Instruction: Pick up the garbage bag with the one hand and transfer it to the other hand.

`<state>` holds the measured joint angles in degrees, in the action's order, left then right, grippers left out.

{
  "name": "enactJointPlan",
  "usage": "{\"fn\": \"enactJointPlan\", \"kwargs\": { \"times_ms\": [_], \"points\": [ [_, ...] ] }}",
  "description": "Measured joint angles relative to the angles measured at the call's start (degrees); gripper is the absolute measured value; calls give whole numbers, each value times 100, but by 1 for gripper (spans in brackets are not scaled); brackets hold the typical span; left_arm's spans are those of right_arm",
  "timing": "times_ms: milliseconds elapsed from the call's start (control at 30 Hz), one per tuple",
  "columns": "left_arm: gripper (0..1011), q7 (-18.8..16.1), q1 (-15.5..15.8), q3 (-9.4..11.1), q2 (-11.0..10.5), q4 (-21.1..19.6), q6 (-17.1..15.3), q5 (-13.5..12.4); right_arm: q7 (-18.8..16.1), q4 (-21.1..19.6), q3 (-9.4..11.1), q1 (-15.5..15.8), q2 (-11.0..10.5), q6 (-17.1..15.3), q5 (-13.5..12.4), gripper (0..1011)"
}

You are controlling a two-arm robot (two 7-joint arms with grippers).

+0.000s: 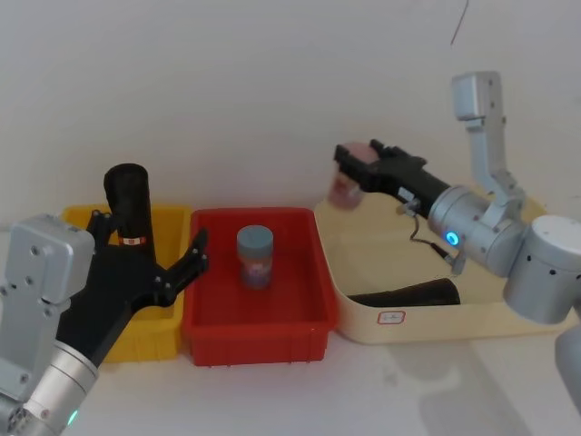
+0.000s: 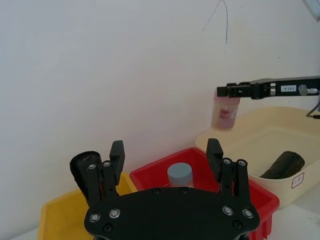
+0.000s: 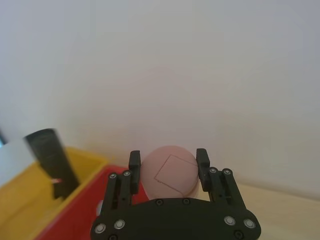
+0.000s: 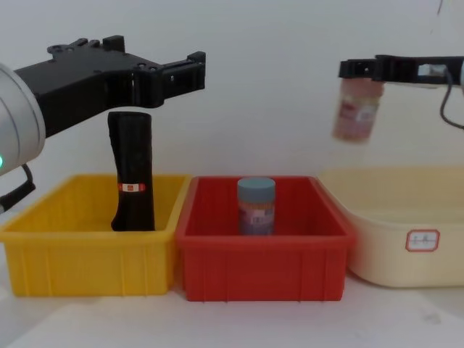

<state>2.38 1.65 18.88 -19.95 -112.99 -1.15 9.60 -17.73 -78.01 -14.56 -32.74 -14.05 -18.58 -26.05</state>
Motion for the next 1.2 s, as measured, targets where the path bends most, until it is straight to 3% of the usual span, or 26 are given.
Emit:
{"fn": "enactJointPlan", "kwargs": {
  "times_ms": [333,900,1033,1200],
  "points": [
    [1001,0,0,0,0,0,0,0,361,413,13,-100,-127,281,384,647],
    [1001,0,0,0,0,0,0,0,545,955,-208,-25,-161,294,820,647],
    [1002,0,0,1,0,0,0,0,569,1012,-229,5,-145,283,879,685],
    [1001,0,0,0,0,0,0,0,595,1027,-234,34,-129,287,927,859]
  ]
}}
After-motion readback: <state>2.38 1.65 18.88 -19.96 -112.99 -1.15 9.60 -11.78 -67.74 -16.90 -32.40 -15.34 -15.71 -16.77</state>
